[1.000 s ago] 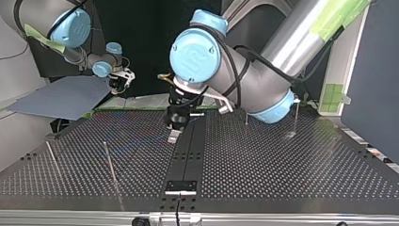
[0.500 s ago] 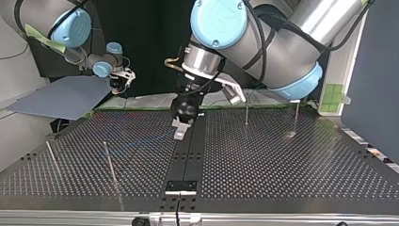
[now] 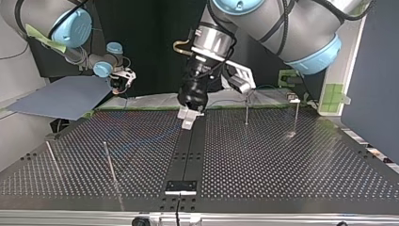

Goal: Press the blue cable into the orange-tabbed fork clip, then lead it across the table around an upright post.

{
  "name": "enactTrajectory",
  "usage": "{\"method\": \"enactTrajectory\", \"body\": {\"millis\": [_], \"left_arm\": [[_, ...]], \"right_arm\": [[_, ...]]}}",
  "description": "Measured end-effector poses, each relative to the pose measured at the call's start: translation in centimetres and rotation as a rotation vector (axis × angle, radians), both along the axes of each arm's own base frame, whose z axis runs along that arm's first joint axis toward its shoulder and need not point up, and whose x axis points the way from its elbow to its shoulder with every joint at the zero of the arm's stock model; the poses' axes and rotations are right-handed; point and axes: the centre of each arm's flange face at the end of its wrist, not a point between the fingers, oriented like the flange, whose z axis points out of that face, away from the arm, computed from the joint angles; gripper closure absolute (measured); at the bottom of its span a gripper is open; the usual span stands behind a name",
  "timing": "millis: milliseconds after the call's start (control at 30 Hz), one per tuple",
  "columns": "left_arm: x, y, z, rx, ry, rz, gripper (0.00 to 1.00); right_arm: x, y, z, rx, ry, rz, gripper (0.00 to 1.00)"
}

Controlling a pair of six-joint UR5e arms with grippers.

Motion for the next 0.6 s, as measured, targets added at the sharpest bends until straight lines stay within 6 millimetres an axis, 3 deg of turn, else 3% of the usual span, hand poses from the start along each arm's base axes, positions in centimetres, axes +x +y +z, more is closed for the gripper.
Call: {"method": "enactTrajectory", "body": {"millis": [267,600], "left_arm": [[0.9,-0.4,-5.3,0.015,0.034,0.002,0.0],[0.5,0.0,-9.0,-0.007,0.045,0.001,0.0]], "right_arm": [[0.2,0.1,0.0,0.001,0.003,0.004,1.0],[0.2,0.1,0.0,0.0,0.003,0.004,1.0]]}}
